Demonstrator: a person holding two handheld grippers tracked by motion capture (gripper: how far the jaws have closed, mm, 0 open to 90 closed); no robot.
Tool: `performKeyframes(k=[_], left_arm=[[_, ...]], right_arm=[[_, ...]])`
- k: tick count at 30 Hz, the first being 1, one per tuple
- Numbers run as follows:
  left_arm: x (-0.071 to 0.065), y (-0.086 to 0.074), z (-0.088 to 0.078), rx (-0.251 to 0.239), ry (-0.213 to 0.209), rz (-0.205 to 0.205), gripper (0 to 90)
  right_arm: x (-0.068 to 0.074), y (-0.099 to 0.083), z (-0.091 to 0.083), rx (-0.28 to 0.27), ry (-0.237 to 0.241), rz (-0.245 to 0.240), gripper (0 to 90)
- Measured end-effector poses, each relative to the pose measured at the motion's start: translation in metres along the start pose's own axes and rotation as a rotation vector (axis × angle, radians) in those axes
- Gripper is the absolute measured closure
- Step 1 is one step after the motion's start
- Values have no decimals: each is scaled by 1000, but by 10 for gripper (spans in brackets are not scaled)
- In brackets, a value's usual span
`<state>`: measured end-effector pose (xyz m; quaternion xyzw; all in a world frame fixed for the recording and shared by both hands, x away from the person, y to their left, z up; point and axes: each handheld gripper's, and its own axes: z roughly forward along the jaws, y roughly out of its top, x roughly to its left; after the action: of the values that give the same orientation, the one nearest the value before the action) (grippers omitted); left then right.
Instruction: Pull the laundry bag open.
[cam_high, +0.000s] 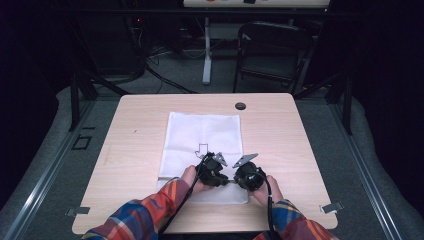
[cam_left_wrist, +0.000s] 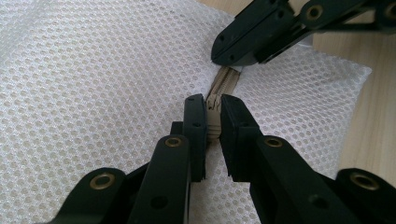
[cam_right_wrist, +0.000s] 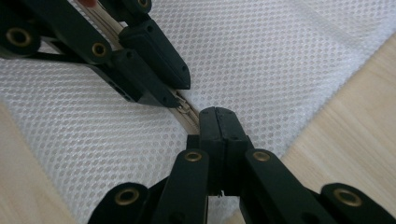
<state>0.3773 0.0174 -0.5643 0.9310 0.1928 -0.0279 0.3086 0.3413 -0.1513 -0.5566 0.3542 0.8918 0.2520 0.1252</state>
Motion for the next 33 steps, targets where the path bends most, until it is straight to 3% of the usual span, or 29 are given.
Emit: performKeyframes(k=[14, 18, 21, 33], left_arm=[[2, -1, 0, -7, -8, -23, 803], [0, -1, 0, -4, 4, -30, 805], [-1, 0, 0, -6, 10, -35, 809], [-1, -3, -7, 13, 20, -31, 813]], right_arm=[[-4, -1, 8, -36, 48, 46, 900], [-5, -1, 8, -38, 52, 40, 900], [-3, 0, 7, -28, 47, -1, 900], [-4, -1, 7, -22, 32, -3, 900]])
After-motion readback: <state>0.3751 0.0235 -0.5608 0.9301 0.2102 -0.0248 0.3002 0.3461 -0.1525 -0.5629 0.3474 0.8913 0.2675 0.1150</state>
